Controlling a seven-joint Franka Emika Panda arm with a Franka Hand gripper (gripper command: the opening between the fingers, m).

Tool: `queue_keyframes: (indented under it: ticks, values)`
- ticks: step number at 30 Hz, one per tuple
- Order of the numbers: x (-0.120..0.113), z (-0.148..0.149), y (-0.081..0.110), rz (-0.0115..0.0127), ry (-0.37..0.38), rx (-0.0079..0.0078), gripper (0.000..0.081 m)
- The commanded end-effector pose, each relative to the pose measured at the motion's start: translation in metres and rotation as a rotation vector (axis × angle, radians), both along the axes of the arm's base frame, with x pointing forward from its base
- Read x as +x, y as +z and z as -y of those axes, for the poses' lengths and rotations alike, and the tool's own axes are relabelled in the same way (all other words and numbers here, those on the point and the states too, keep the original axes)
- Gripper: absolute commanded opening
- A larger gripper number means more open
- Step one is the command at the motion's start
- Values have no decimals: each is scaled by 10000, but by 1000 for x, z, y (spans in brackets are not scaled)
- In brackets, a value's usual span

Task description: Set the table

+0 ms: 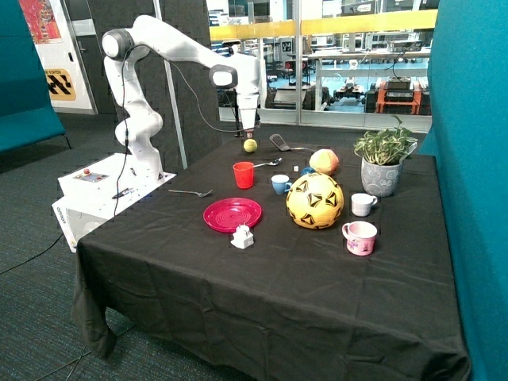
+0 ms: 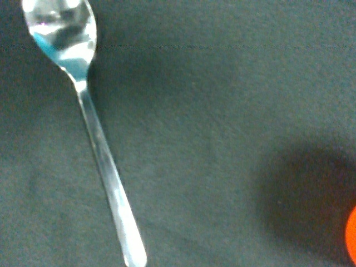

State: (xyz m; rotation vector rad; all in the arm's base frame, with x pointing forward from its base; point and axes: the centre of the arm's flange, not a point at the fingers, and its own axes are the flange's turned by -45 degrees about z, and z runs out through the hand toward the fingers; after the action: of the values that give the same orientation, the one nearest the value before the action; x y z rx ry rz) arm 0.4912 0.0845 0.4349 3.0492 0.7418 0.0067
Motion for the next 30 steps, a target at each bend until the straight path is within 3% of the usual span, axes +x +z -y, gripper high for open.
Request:
queue_keyframes:
  ticks: [1,6,11,30]
  values:
    - [2,-21,-5,-50,539,22,419]
    - [3,-27,-13,-50,571,22,519]
    - [2,-35,-23,-50,679,22,553]
    - [-3,-67,-50,-51,1189,20,517]
